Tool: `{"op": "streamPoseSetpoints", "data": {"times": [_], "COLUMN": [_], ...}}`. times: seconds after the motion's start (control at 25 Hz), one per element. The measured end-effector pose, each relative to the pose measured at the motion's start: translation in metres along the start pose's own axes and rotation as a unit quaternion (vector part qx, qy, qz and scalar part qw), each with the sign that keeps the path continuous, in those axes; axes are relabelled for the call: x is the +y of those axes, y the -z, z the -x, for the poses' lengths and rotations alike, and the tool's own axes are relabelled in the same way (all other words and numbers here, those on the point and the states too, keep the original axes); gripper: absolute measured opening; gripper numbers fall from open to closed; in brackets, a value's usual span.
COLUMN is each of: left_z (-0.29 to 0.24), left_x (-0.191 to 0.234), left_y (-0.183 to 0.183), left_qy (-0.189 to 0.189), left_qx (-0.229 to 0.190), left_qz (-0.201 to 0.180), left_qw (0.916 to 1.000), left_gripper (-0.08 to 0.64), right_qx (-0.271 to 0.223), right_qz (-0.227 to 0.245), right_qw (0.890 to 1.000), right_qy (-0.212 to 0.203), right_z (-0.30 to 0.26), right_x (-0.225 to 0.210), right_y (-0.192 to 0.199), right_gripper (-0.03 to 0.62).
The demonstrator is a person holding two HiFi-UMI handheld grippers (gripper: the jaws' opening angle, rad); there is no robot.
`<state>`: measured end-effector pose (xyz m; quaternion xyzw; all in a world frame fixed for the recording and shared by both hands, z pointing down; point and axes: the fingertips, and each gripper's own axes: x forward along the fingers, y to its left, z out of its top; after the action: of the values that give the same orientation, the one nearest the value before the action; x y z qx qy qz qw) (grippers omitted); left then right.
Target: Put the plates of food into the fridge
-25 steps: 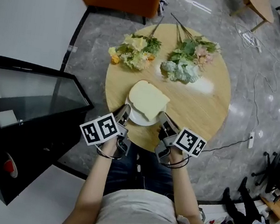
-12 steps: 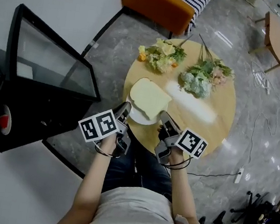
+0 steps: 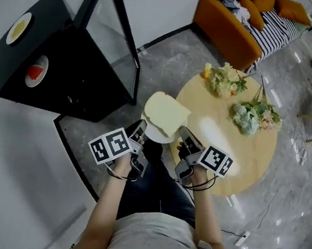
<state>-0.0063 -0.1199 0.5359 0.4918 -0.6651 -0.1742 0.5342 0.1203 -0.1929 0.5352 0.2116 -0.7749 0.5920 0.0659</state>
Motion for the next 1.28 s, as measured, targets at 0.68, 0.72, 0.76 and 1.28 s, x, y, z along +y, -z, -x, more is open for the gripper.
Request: {"op": "streamPoseSetpoints", "data": {"times": [0.68,0.72,0.76,1.28], "left_z": [0.165,0.171,0.176,0.185], "left_x": [0.108,0.113,0.117,0.146], "left_y": [-0.09,-0.098,-0.107,-0.22], "left_qy": [-0.061,-0.061,-0.06,-0.031], "left_qx": [-0.211,-0.218,-0.224,-0.232], "left_qz": [0.128,0.131,0.132,0.123], "left_qw": [0.9671,0.9653,0.9638,0.9643], "left_gripper": [0.035,0.035,0.034,0.034], "right_qx": [0.196,0.199,0.201,0.154], "right_qz": [0.063,0.064,0.065,0.073], "right_qw": [0.974,0.973,0.973,0.98], "right_qy": [-0.091,-0.094,-0.097,-0.1], "right_z": [-0.131,-0.14,-0.149,-0.242], "right_x": [0.127,0.135,0.142,0.209], "right_y": [0.122,0.126,0.13,0.126], "right_gripper": [0.029,0.031,0.029,0.031]}}
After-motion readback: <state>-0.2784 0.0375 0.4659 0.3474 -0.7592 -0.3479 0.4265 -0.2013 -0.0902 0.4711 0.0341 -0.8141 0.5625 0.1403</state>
